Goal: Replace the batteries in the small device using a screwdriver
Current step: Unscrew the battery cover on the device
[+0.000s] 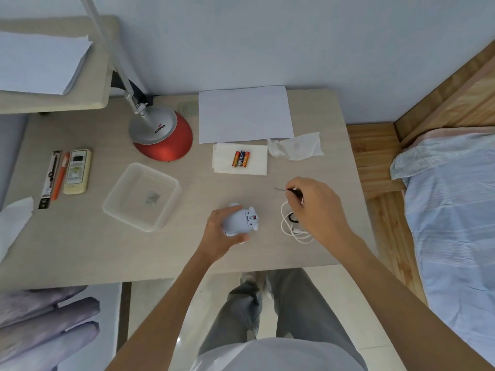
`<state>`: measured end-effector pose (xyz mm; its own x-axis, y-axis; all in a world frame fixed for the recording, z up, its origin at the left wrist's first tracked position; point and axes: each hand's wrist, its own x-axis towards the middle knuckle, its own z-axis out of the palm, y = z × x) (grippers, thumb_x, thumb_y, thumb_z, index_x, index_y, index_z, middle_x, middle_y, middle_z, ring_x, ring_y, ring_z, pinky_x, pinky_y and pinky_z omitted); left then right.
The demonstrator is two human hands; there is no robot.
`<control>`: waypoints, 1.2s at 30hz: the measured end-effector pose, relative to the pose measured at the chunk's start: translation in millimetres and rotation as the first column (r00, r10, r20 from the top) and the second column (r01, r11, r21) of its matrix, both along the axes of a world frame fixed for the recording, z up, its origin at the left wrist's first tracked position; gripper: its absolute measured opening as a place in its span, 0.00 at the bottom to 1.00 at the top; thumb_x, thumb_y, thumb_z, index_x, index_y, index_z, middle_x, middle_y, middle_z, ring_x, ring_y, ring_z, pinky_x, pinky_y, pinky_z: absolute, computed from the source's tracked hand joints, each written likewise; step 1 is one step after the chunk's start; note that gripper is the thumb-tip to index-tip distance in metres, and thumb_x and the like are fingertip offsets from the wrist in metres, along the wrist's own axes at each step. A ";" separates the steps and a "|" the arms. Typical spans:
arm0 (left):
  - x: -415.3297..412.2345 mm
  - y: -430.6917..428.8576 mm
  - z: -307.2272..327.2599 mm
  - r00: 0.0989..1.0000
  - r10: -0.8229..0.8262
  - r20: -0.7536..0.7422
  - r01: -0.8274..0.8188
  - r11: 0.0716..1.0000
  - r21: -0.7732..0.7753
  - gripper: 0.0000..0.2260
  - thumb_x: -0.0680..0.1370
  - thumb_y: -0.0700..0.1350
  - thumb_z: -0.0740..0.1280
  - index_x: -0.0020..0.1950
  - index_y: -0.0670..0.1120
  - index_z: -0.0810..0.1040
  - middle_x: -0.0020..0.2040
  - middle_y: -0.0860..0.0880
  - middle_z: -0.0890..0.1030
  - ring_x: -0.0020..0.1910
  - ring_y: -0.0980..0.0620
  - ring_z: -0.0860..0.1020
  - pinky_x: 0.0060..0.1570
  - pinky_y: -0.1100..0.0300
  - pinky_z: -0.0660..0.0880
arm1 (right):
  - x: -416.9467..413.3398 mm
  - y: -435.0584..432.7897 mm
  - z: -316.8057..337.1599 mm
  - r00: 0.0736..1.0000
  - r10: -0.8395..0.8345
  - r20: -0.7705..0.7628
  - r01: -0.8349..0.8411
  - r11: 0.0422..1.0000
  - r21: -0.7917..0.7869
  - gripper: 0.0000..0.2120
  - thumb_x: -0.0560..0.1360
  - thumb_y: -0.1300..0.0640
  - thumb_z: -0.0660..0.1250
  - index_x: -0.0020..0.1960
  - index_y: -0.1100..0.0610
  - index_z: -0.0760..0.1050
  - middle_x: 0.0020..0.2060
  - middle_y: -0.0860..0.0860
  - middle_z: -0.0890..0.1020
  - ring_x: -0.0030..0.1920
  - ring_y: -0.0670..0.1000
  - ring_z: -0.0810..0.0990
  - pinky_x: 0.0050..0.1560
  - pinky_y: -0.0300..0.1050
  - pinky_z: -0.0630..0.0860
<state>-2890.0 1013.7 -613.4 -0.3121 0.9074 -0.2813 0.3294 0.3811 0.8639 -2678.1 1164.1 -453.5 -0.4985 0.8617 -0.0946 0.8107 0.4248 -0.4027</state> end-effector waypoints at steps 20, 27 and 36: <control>17.4 15.0 5.8 0.998 0.025 0.056 -0.021 0.997 -0.068 0.35 0.66 0.42 0.87 0.71 0.56 0.81 0.66 0.49 0.75 0.64 0.45 0.75 0.61 0.49 0.81 | -27.3 -23.4 -40.6 0.974 0.220 0.061 -0.206 0.961 -0.185 0.09 0.82 0.55 0.67 0.58 0.50 0.85 0.48 0.49 0.83 0.45 0.54 0.82 0.45 0.50 0.78; 16.8 16.0 8.0 0.997 0.020 0.074 -0.013 0.996 -0.091 0.35 0.67 0.41 0.87 0.70 0.57 0.80 0.65 0.51 0.74 0.65 0.45 0.74 0.62 0.50 0.80 | -24.5 -20.6 -38.6 0.975 0.213 0.065 -0.203 0.969 -0.141 0.06 0.82 0.54 0.68 0.56 0.50 0.84 0.46 0.47 0.83 0.42 0.51 0.81 0.40 0.45 0.74; 16.7 17.2 6.4 0.997 0.013 0.081 -0.005 0.995 -0.101 0.35 0.67 0.42 0.87 0.71 0.57 0.80 0.66 0.48 0.74 0.65 0.44 0.74 0.64 0.47 0.80 | -24.3 -26.5 -49.7 0.970 0.216 0.108 -0.196 0.966 -0.169 0.08 0.83 0.54 0.66 0.58 0.52 0.82 0.47 0.49 0.82 0.42 0.51 0.78 0.41 0.45 0.71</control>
